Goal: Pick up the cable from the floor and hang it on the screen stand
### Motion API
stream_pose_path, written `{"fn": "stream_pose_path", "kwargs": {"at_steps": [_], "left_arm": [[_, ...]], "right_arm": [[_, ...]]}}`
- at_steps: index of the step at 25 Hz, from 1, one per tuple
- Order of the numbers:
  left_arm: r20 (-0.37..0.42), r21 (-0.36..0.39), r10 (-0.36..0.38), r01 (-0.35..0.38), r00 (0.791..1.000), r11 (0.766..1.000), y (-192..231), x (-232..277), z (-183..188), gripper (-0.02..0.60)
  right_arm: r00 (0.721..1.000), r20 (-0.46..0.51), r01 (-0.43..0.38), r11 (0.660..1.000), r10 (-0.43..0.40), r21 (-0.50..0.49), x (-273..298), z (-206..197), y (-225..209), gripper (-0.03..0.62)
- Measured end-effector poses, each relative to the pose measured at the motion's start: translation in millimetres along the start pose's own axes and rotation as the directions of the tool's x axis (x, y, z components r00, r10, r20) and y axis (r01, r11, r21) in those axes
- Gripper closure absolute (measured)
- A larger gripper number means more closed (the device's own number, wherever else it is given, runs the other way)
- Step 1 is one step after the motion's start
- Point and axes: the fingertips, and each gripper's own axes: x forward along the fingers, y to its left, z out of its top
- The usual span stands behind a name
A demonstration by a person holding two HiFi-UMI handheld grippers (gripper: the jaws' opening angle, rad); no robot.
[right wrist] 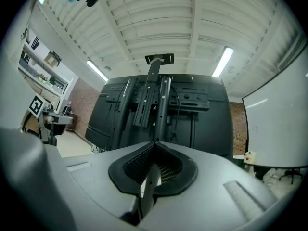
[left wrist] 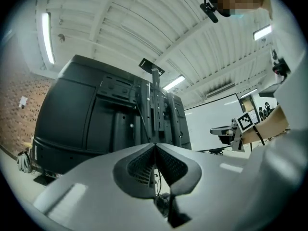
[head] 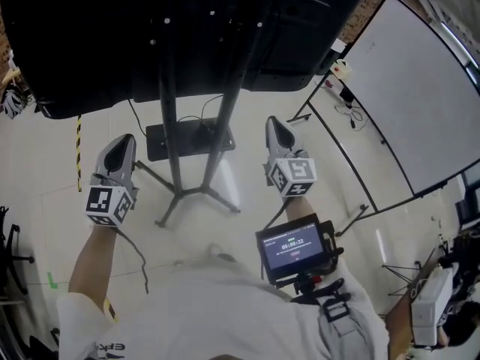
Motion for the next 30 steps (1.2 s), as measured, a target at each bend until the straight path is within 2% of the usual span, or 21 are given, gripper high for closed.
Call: {"fn": "stream_pose_path", "kwargs": {"at_steps": [4, 7, 14, 21, 26, 30], "left_arm": [[-0.094, -0.047, -0.039, 0.035, 0.995, 0.998, -25, -30, -54, 0.577], [-0.166, -0.046, -0.046, 0.038, 0.985, 0.998, -40, -50, -88, 0.58], [-0.245, -0.001, -0.068, 0.07, 0.967, 0.998, -94, -85, -107, 0.58], [-0.222, -0.001, 0.061, -0.063, 0.973, 0.998, -186, -118, -113, 0.58], [-0.247, -0.037, 0.176, -0.191, 0.953, 0.981, -242, -148, -128, 0.58], [-0.26, -0.037, 0.209, -0.226, 0.943, 0.973, -286, -172, -126, 0.58]], "right_arm": [[0.998, -0.064, -0.006, 0.997, 0.012, 0.08, -45, -40, 30, 0.58], [0.994, -0.1, -0.03, 0.991, 0.043, 0.132, -69, -61, 51, 0.58], [0.971, -0.139, -0.164, 0.967, 0.192, 0.194, -116, -85, 95, 0.58], [0.954, -0.112, -0.25, 0.944, 0.278, 0.217, -190, -94, 79, 0.58], [0.954, -0.121, -0.237, 0.938, 0.274, 0.251, -241, -110, 50, 0.58], [0.943, -0.126, -0.269, 0.927, 0.309, 0.261, -284, -117, 45, 0.58]]}}
